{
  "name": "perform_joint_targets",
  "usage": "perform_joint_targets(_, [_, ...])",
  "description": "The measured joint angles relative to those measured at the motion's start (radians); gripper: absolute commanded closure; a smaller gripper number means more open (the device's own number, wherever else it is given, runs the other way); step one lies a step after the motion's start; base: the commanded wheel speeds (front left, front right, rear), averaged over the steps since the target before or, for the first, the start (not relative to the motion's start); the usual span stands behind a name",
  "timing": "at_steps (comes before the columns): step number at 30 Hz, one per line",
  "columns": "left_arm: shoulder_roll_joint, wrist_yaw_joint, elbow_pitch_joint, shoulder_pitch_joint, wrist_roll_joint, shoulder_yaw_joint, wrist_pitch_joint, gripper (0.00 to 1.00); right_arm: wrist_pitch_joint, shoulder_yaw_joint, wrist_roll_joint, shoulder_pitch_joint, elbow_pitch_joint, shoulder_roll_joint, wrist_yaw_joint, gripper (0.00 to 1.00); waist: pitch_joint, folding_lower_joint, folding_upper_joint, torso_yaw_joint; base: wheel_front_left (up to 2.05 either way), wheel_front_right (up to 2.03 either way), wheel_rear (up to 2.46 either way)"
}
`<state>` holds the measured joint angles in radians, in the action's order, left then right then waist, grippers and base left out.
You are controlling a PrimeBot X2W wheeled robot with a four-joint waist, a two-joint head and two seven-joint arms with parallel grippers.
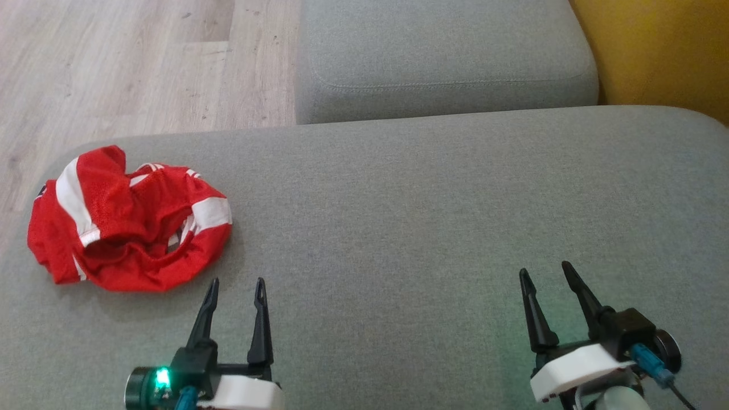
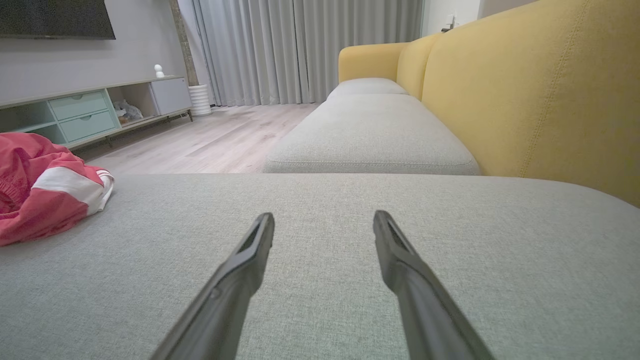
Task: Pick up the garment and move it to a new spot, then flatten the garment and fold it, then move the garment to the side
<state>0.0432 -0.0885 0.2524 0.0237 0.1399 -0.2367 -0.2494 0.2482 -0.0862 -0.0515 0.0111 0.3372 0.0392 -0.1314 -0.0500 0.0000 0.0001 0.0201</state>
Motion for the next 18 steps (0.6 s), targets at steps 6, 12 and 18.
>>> perform_joint_targets(6, [0.0, 0.006, 0.007, -0.001, 0.0, 0.01, 0.0, 0.0, 0.0, 0.004, 0.0, 0.0, 0.001, 0.0, 0.0, 0.0, -0.001, 0.0, 0.0, -0.001, 0.0, 0.0, 0.0])
perform_joint_targets(12, [0.0, 0.009, 0.012, -0.009, 0.0, 0.01, 0.0, 0.0, 0.0, 0.03, -0.002, 0.0, 0.003, 0.0, 0.0, 0.0, 0.002, 0.0, 0.0, 0.019, 0.0, 0.0, 0.0])
perform_joint_targets(18, [0.001, 0.0, 0.009, -0.02, 0.0, 0.002, 0.0, 0.0, 0.0, 0.04, -0.003, -0.001, -0.002, 0.001, 0.0, 0.0, 0.011, 0.0, 0.0, 0.081, 0.0, 0.0, 0.0])
